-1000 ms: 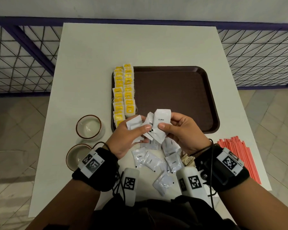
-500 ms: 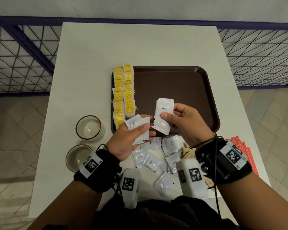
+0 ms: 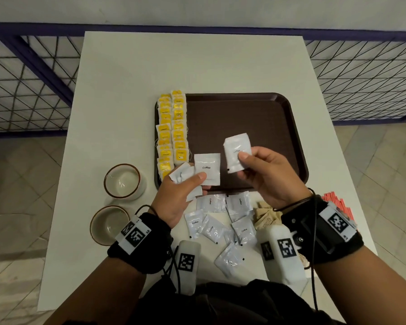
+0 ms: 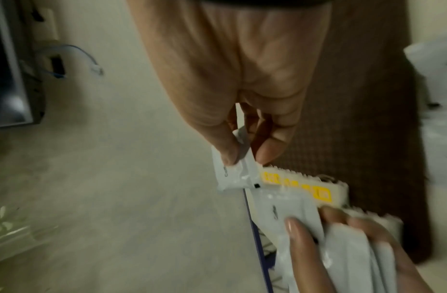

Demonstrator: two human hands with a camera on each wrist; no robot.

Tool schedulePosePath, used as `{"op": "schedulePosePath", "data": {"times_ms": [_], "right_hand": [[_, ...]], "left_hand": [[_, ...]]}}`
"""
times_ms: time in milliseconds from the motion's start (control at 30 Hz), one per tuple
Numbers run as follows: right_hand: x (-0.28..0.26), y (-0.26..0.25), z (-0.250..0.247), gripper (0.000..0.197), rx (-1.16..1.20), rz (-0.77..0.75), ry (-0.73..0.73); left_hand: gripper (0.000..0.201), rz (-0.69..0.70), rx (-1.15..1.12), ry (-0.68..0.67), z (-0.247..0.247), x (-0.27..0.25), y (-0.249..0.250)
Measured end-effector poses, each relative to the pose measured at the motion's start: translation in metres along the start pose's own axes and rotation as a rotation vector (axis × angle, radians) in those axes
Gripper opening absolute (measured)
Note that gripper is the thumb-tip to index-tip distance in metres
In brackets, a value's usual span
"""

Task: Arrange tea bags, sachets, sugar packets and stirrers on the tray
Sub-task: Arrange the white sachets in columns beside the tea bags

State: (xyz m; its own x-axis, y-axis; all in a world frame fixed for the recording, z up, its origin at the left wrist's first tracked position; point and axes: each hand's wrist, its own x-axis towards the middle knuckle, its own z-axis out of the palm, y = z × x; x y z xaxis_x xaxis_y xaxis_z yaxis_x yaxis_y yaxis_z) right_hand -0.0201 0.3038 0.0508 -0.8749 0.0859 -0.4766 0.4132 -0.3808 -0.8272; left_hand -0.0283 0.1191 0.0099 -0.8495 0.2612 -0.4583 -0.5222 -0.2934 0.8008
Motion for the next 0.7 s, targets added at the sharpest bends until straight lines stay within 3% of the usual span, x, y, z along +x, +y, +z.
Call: {"op": "schedulePosePath", "data": {"times_ms": [100,200,333,400,500,600,700], "right_hand": [[-0.006,0.016,0.01,0.009,0.01,0.063,-0.042],[-0.006,0.028,0.021,0.008,0.044,0.028,0.004],[-0.006,0.038,0.033,0.014,0.109,0.017,0.02],[-0.007,0.043,0.037,0.018,0.015,0.002,0.006],[-0.005,0.048,0.038,0.021,-0.372,-0.155,0.026],[-0.001,0.049,0.032,0.034,-0.701,-0.417,0.129],[-0.001,0.047,0.027,0.064,-0.974,-0.691,-0.031]], "left_hand": [[0.024,0.028,-0.01,-0.051,0.002,0.0,0.002],[0.031,0.017,-0.002,-0.157,0.003,-0.001,0.002],[0.067,0.011,-0.159,-0.168,0.003,0.002,0.0],[0.07,-0.008,-0.224,-0.147,0.004,0.002,0.0],[0.038,-0.035,-0.224,-0.136,0.002,0.003,0.002],[0.033,-0.025,-0.184,-0.137,-0.002,0.003,0.004],[0.034,-0.051,-0.199,-0.155,-0.003,0.001,0.003]]}}
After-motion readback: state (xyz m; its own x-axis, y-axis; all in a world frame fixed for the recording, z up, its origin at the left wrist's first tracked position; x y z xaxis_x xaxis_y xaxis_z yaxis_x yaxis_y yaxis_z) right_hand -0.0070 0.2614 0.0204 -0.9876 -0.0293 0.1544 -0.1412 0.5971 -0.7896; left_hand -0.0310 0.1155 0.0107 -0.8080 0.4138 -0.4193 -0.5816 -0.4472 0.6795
